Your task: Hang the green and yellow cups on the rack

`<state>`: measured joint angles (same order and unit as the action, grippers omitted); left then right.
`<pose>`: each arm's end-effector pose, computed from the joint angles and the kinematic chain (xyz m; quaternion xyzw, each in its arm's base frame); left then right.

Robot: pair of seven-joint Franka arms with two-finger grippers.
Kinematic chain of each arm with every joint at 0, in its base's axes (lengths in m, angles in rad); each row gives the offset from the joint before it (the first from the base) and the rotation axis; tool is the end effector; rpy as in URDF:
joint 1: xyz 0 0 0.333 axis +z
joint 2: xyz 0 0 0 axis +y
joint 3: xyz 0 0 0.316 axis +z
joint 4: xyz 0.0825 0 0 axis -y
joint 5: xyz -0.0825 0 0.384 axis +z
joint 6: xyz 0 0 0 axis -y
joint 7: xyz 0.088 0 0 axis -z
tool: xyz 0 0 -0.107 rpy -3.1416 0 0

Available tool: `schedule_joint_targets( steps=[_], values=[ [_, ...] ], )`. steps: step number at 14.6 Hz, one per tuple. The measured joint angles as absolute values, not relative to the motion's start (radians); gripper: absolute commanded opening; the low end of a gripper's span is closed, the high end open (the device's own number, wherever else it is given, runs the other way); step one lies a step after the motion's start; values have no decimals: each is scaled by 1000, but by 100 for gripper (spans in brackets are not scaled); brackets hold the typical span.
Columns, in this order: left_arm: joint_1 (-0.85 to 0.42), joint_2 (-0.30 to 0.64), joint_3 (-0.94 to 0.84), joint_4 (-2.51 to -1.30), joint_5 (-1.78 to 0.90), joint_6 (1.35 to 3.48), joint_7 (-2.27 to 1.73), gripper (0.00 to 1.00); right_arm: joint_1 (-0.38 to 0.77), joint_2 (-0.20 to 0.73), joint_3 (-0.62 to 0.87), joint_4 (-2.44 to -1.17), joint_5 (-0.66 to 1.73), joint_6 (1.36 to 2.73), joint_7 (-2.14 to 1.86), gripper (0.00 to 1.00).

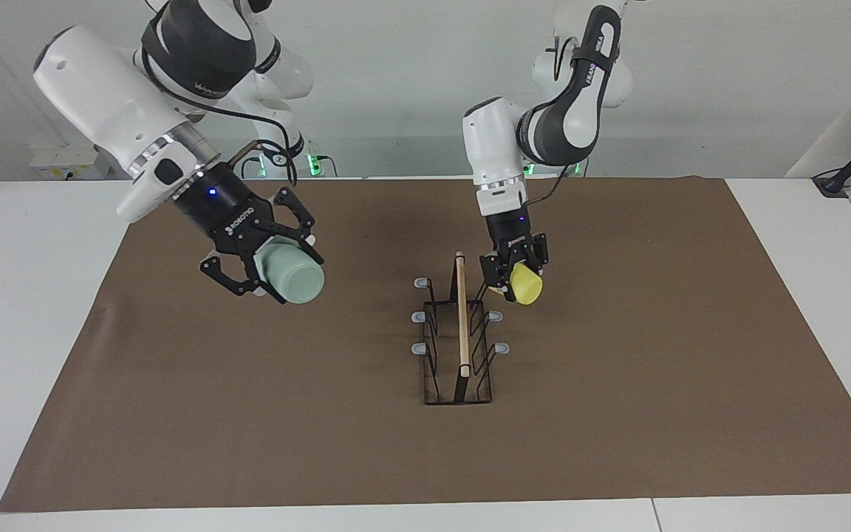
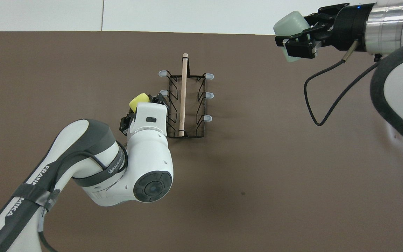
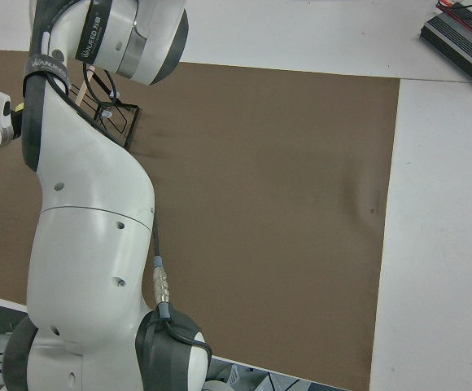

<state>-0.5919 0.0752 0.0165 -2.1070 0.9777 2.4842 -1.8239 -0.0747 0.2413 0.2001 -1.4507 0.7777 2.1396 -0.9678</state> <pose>0.4868 -0.3201 0.4115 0.8977 0.2468 0.3651 0.0002 0.6658 0.0969 0.6137 -0.8327 -0.3488 -0.3420 0.2608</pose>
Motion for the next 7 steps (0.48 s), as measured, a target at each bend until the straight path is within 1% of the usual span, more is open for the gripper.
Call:
schedule_joint_targets(
  steps=[1,2,4,7],
  values=[
    [-598,75,17,-2107,978,2486,-1825,0,-95,227,200,-1484,849,2140,-1044,0],
    [-602,74,15,-2108,978,2494,-1831,12,-113,208,200,-1522,915,2140,-1117,0],
    [-612,72,14,-2116,978,2517,-1854,100,-132,166,199,-1599,1013,2140,-1235,0],
    [-614,67,13,-2124,978,2528,-1861,100,-133,103,201,-1709,1164,2140,-1373,0]
  ],
)
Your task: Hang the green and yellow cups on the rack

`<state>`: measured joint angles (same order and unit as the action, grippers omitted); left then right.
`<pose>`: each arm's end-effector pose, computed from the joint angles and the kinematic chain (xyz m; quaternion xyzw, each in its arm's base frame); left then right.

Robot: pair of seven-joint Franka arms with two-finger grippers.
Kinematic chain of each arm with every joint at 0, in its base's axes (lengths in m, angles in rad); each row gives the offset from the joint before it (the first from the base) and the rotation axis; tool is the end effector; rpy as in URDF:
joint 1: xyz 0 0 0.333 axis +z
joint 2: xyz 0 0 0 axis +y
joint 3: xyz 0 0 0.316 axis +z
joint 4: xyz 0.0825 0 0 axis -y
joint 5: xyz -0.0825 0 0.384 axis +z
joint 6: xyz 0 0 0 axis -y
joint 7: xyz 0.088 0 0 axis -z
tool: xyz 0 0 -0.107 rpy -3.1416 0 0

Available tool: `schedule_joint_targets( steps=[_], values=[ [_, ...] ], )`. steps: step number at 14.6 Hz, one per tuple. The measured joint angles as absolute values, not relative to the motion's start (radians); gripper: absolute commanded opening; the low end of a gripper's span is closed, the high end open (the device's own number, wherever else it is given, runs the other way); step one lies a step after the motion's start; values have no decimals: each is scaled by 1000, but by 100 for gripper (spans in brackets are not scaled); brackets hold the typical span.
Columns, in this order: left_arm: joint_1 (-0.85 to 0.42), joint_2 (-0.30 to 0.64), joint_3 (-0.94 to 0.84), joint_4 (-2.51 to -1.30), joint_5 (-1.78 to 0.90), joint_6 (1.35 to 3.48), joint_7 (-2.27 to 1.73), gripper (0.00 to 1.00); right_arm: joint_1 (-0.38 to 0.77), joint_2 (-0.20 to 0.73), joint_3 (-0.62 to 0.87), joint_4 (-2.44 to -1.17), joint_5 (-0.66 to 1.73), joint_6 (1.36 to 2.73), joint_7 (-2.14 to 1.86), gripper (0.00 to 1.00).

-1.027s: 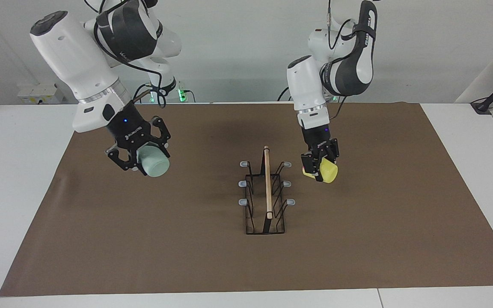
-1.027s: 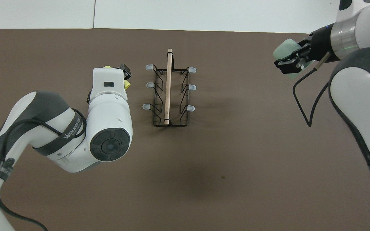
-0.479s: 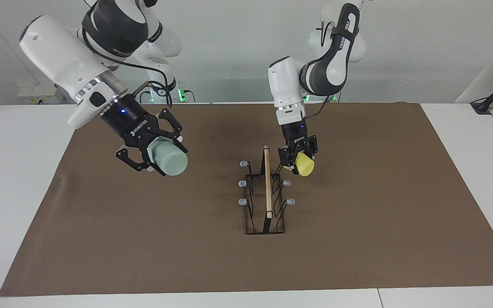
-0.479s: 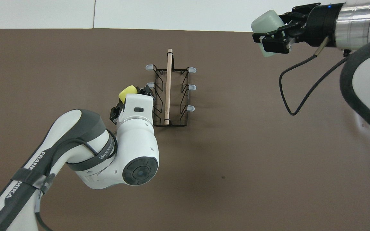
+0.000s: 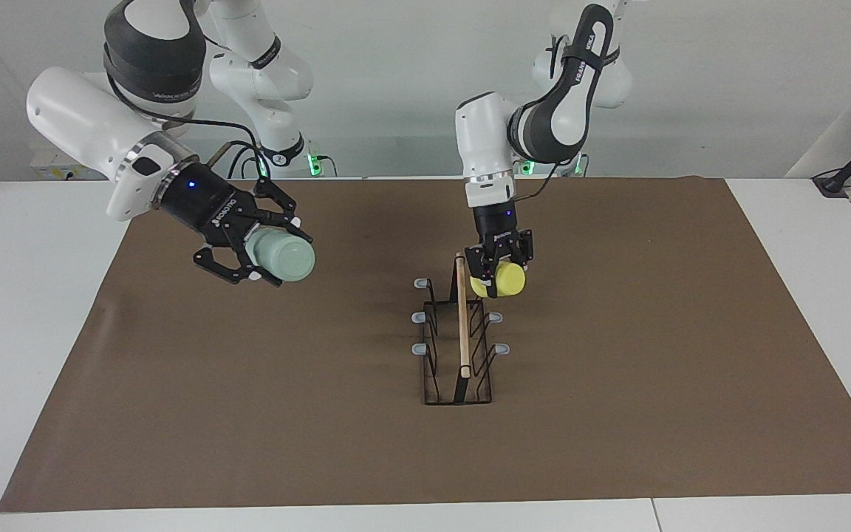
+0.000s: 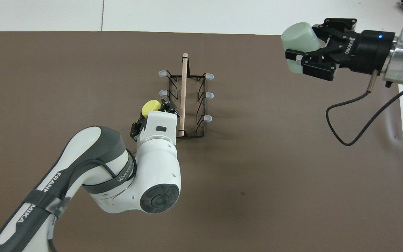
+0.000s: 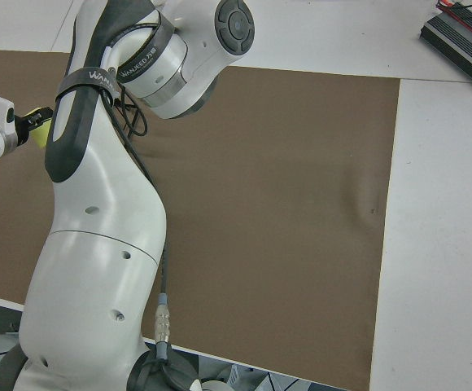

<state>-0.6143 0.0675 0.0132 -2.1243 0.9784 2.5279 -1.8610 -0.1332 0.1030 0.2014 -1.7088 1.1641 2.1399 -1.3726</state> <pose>0.4732 -0.3350 0.4107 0.8996 0.2430 0.3617 0.0286 0.6269 0.0764 0.5815 -0.7590 -0.3762 -0.4194 0.3263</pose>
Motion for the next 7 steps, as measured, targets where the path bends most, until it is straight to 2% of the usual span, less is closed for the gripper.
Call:
schedule_joint_targets(
  steps=[3,7],
  values=[
    [-613,63,17,-2121,978,2529,-1861,100,-133,38,203,-1824,1332,2140,-1479,0],
    [-594,61,30,-2095,978,2529,-1792,100,-120,-13,204,-1912,1402,2140,-1543,0]
  ],
)
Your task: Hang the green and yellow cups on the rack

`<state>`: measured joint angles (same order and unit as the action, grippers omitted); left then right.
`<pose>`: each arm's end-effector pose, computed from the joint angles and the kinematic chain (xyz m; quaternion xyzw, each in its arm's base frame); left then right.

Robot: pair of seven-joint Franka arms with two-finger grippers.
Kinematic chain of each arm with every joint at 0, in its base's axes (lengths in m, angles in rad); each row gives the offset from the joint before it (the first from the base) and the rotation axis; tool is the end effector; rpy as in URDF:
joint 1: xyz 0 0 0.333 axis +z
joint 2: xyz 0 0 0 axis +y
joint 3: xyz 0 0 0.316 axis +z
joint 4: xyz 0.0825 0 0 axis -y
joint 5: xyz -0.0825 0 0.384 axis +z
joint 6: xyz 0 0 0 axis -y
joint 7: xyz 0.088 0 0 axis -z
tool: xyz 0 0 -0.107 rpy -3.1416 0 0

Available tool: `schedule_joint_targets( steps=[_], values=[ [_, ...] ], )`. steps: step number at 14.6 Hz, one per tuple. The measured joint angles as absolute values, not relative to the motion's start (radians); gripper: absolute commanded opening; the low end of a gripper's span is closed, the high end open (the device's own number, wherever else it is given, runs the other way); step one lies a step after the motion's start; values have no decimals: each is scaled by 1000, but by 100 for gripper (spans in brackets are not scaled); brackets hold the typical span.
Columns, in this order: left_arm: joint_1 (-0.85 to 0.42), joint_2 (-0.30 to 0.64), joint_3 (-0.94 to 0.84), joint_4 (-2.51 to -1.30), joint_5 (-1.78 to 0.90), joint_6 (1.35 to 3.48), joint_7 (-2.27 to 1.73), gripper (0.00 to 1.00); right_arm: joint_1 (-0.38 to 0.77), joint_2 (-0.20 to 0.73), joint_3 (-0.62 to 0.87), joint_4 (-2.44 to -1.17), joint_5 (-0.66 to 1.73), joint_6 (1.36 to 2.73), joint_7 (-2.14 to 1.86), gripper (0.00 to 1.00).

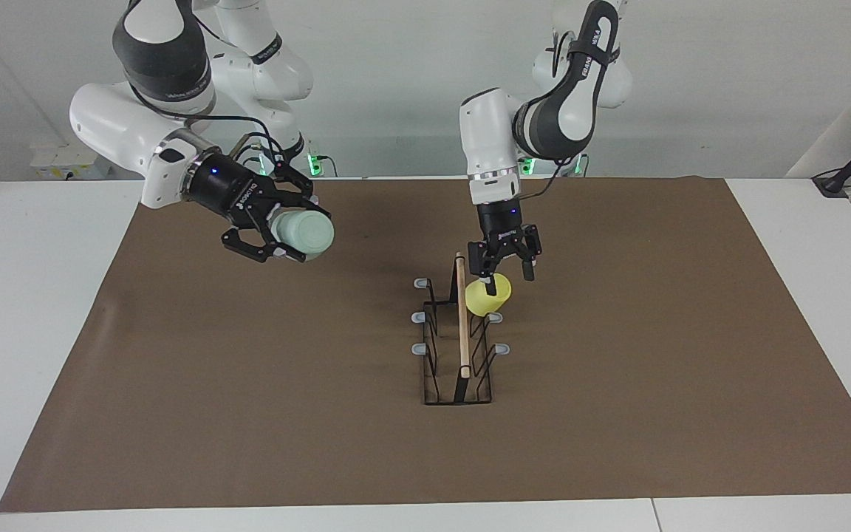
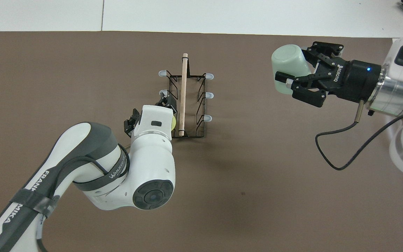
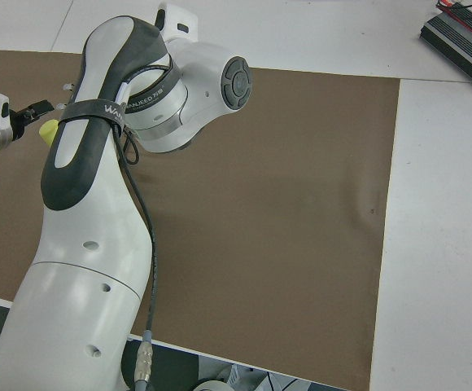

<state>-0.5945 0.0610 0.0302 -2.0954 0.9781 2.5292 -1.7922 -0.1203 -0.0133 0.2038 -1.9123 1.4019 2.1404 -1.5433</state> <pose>0.4900 -0.3207 0.4284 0.8977 0.2316 0.3742 0.0218 0.5853 0.0918 0.5548 -0.7251 -0.3596 -0.4555 0.3707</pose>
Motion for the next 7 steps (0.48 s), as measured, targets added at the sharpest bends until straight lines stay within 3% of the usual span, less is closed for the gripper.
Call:
schedule_joint_targets(
  steps=[4,7],
  values=[
    [-512,62,33,-2067,933,2532,-1626,100,-8,-32,207,-2023,1659,2246,-1735,0],
    [-457,65,35,-2032,746,2535,-1346,100,55,-32,210,-2100,1765,2277,-1885,0]
  ],
)
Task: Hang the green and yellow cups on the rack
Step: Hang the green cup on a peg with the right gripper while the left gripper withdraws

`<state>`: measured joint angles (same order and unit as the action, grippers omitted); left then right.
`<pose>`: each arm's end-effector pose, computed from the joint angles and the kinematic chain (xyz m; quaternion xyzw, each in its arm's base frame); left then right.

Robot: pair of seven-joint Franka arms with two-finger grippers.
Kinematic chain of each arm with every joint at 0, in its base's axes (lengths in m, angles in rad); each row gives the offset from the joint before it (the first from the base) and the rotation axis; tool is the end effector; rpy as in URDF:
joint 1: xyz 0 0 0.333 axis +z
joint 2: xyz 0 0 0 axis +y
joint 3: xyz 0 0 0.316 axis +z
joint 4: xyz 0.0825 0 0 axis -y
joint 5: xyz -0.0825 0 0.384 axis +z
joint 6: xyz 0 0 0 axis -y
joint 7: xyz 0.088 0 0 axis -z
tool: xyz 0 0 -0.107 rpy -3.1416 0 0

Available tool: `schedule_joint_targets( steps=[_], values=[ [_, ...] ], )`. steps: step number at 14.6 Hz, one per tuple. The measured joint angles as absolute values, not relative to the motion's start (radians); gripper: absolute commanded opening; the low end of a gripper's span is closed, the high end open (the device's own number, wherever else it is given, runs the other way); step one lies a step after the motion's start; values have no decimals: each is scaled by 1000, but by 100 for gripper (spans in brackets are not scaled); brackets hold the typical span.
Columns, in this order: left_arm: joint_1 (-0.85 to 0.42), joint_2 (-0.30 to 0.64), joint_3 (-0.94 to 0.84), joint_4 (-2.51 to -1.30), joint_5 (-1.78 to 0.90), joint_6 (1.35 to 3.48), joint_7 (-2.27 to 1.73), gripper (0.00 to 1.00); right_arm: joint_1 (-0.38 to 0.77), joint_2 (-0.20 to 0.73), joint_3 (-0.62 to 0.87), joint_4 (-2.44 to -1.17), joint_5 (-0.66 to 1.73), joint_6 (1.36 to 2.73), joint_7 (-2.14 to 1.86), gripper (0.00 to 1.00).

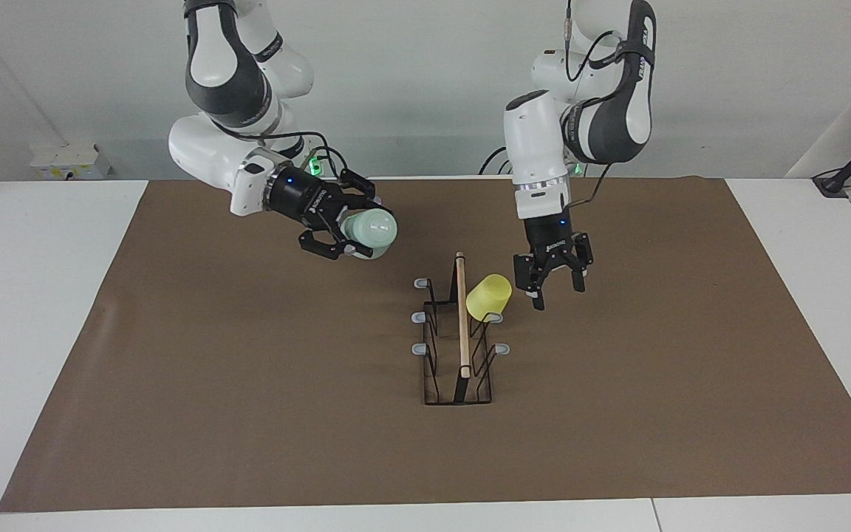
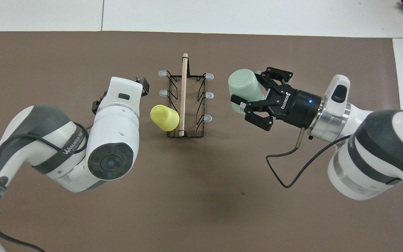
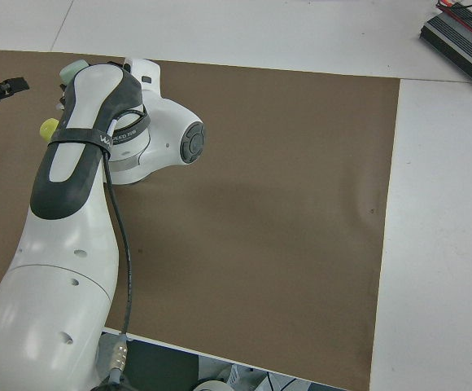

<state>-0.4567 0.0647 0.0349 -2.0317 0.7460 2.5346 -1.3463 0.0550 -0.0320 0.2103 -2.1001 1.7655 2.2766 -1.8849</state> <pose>0.5441 -0.2529 0.4596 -0.9236 -0.1839 -0.3362 0.0142 0.5449 0.1738 0.4793 -0.6860 -0.3495 -0.5060 0.3889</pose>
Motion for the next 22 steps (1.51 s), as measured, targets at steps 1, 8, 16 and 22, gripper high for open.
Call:
schedule_joint_targets(
  steps=[1,8,16,22],
  values=[
    [-440,65,36,-2024,688,2534,-1253,100,60,-32,210,-2125,1801,2277,-1944,0],
    [-344,64,36,-2010,438,2488,-796,100,169,32,211,-2203,2083,2292,-2232,0],
    [-163,19,47,-1820,87,2008,-54,100,193,89,209,-2195,2172,2320,-2324,0],
    [-68,16,49,-1695,6,1772,131,100,255,150,209,-2168,2287,2337,-2402,0]
  ],
)
